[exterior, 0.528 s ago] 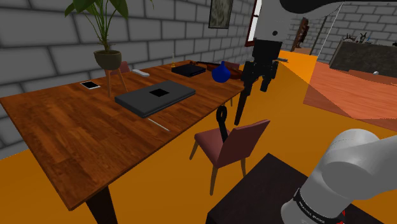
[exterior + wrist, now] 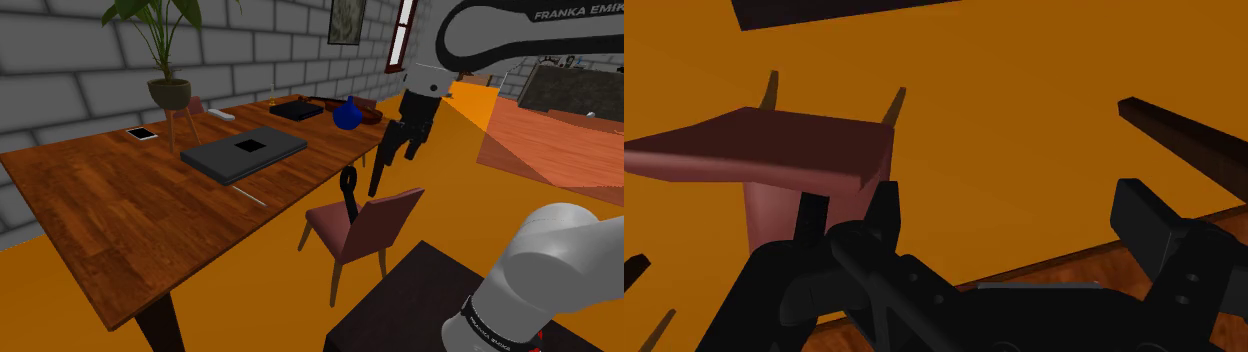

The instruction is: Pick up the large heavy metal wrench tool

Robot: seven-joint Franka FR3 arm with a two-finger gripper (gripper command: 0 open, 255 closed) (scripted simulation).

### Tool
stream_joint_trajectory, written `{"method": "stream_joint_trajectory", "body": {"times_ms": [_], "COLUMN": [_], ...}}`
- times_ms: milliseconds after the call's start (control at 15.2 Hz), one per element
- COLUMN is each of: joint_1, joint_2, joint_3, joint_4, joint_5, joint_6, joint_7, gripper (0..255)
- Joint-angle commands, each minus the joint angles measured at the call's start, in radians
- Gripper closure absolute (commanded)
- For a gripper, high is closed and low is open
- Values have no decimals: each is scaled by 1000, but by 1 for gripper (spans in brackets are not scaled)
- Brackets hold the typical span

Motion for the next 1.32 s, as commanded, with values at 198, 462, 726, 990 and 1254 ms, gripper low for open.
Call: {"method": "stream_joint_trajectory", "body": {"times_ms": [198,462,726,990,1254], "joint_1": [-30,-40,-16,81,318], "joint_2": [13,86,208,365,536], "joint_3": [-105,-200,-316,-474,-726], "joint_4": [-136,-205,-235,-222,-158], "joint_5": [-31,-38,-10,94,361], "joint_6": [226,423,628,820,962], "joint_7": [-129,-242,-378,-566,-868], "gripper": [0,0,0,0,0]}}
